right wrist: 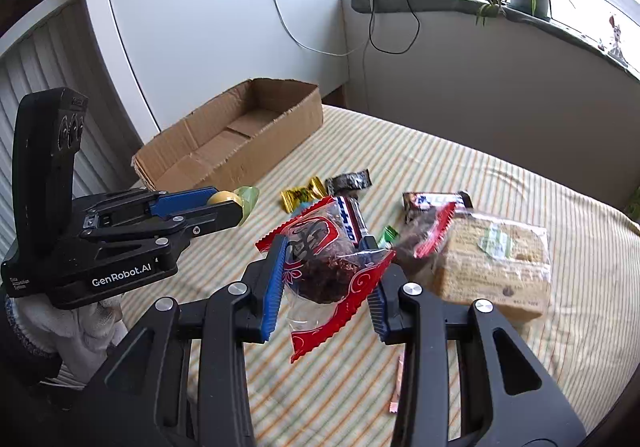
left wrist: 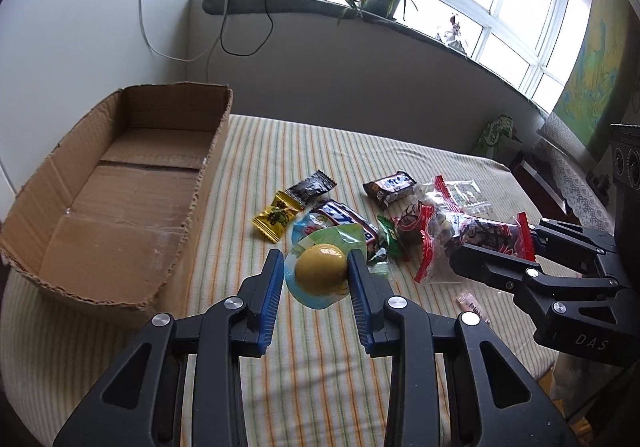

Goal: Organize snacks
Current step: 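Carry both snacks over the cardboard box and open both tools to drop them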

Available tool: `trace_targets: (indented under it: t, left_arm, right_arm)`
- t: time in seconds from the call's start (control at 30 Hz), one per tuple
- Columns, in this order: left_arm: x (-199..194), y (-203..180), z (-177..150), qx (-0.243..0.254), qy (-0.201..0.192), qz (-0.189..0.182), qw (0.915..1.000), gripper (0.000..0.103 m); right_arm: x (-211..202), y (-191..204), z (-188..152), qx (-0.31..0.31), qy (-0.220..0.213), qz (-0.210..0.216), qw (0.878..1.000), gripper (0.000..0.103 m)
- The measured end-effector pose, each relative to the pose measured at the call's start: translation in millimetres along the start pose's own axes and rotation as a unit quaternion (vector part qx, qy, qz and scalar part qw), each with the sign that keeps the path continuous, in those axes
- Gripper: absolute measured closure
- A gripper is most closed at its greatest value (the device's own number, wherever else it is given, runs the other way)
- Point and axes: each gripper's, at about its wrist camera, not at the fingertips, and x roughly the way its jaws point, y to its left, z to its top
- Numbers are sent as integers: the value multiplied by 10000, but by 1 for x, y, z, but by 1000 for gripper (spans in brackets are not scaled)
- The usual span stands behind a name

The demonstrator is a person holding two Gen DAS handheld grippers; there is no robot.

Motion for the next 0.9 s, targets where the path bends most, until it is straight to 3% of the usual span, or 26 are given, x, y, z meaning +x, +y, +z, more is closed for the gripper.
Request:
trace_targets:
  t: [0.43, 0.9]
  left_arm:
    - [-33, 79, 13, -434, -369, 733, 9957, 72]
    - [-33, 133, 14, -829, -361, 1165, 9891, 72]
  right_arm:
    - [61, 67, 65, -341, -88, 506, 9981, 65]
    - [132, 113, 88, -618, 308, 586, 9959, 65]
